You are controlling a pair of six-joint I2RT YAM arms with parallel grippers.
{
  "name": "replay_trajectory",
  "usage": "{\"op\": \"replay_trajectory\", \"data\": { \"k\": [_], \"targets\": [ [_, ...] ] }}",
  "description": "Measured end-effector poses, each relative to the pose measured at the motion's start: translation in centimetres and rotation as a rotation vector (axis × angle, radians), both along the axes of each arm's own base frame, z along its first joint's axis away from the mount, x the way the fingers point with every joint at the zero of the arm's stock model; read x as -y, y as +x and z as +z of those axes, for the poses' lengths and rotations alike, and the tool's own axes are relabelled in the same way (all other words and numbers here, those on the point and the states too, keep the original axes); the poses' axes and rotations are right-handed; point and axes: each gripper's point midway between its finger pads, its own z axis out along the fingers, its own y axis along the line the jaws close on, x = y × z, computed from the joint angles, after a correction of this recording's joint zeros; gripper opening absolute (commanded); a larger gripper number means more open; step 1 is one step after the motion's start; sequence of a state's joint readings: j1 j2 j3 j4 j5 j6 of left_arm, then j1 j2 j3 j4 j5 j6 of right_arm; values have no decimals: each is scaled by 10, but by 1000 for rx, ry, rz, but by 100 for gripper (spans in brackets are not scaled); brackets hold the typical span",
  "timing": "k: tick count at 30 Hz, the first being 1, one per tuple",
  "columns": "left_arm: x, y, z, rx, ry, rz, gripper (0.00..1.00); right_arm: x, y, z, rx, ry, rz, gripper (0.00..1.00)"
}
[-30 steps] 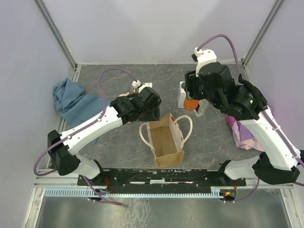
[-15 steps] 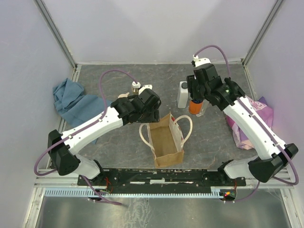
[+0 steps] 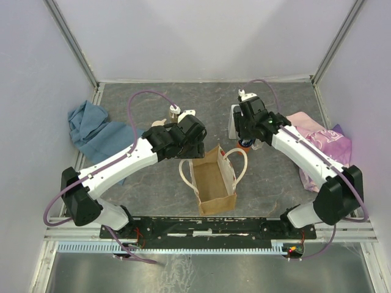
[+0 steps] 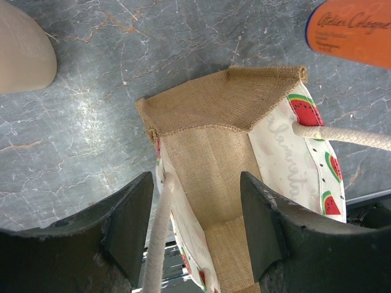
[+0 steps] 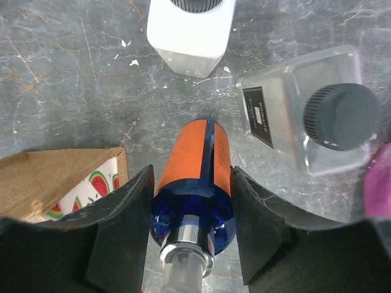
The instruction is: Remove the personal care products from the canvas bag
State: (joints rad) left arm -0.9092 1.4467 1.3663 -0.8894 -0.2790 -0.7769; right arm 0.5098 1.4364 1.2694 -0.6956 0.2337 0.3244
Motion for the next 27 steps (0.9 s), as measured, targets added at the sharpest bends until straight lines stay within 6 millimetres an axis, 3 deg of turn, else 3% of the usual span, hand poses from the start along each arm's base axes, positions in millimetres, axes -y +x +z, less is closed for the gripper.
{"op": "replay_trajectory", "data": {
  "k": [5,12,19,23,27],
  "targets": [
    [0,0,0,-1,2,0,66,-3,5,-28,-30,-8,-2,38],
    [-1,-1,-1,-5,7,0,65,-11,26,-24,37,35,-17,38],
    [-3,-2,-2,-10,14,0,66,-13,34,-20,67,48,-19,56],
    [-4,-3,-2,-12,17,0,66,-11,30,7,133,70,-10,61],
    [-4,-3,-2,-12,16,0,65,-4,13,72,280,119,11,63]
  ]
}}
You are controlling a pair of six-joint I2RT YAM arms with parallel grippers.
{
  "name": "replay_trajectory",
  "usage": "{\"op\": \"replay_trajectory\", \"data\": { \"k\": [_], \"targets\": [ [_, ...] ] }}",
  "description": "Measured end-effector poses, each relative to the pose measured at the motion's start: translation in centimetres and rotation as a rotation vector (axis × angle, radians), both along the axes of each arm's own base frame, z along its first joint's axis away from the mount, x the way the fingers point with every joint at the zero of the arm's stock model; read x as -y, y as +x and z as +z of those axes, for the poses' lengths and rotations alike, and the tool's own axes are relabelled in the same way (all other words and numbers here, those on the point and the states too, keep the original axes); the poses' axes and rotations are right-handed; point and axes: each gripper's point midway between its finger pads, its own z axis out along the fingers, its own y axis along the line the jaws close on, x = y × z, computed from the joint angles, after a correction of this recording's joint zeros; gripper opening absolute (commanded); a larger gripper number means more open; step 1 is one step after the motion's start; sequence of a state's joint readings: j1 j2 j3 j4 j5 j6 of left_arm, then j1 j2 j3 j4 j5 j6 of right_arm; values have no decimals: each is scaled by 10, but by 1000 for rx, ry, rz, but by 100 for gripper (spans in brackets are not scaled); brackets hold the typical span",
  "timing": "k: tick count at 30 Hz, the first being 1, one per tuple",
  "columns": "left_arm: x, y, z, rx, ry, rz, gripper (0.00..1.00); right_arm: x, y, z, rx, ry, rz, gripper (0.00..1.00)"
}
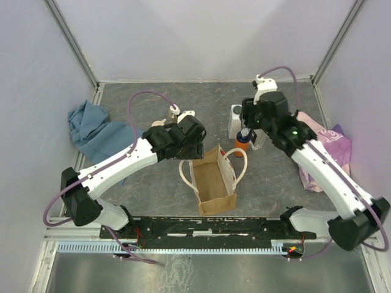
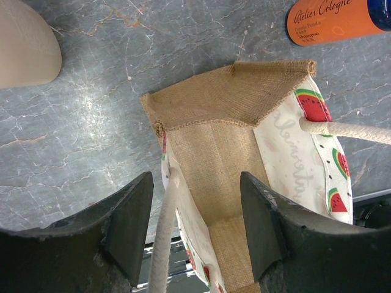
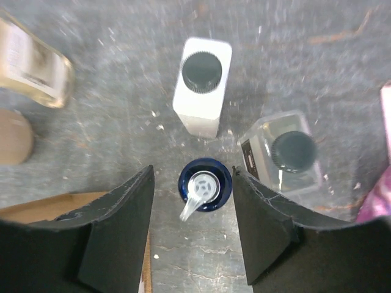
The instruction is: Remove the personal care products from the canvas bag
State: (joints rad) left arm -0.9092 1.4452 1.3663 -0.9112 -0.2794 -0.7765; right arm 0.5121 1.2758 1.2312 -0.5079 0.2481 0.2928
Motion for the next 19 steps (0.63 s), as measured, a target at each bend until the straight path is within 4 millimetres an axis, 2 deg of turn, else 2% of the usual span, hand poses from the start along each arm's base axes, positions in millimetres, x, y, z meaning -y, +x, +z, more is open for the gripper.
{"op": "replay_trajectory", "data": {
  "k": [4,5,7,9,10,11,13,14,16,18,19],
  "targets": [
    [0,0,0,-1,0,0,63,0,-28,84,151,83,64,63],
    [0,0,0,0,0,1,63,-1,-35,97,173,100,84,63],
    [-1,1,1,7,4,6,63,-3,-51,114,200,121,124,72],
    [-5,4,5,28,10,20,69,-4,-66,112,183,115,152,82],
    [-7,6,10,45,9,28,75,-4,-71,109,170,112,161,83],
    [-9,9,18,70,2,39,83,-3,-75,103,150,98,168,96],
    [-13,14,42,134,-24,58,87,-2,-77,90,96,72,167,100],
    [-17,19,59,177,-46,73,88,-2,-77,82,43,42,165,100],
    [-28,30,100,263,-92,102,88,-5,-70,81,-31,-1,158,100],
    [-47,50,138,335,-134,163,87,-17,-47,93,-53,-13,146,100],
    [-63,64,155,371,-149,211,87,-23,-34,97,-55,-14,139,100]
  ]
}}
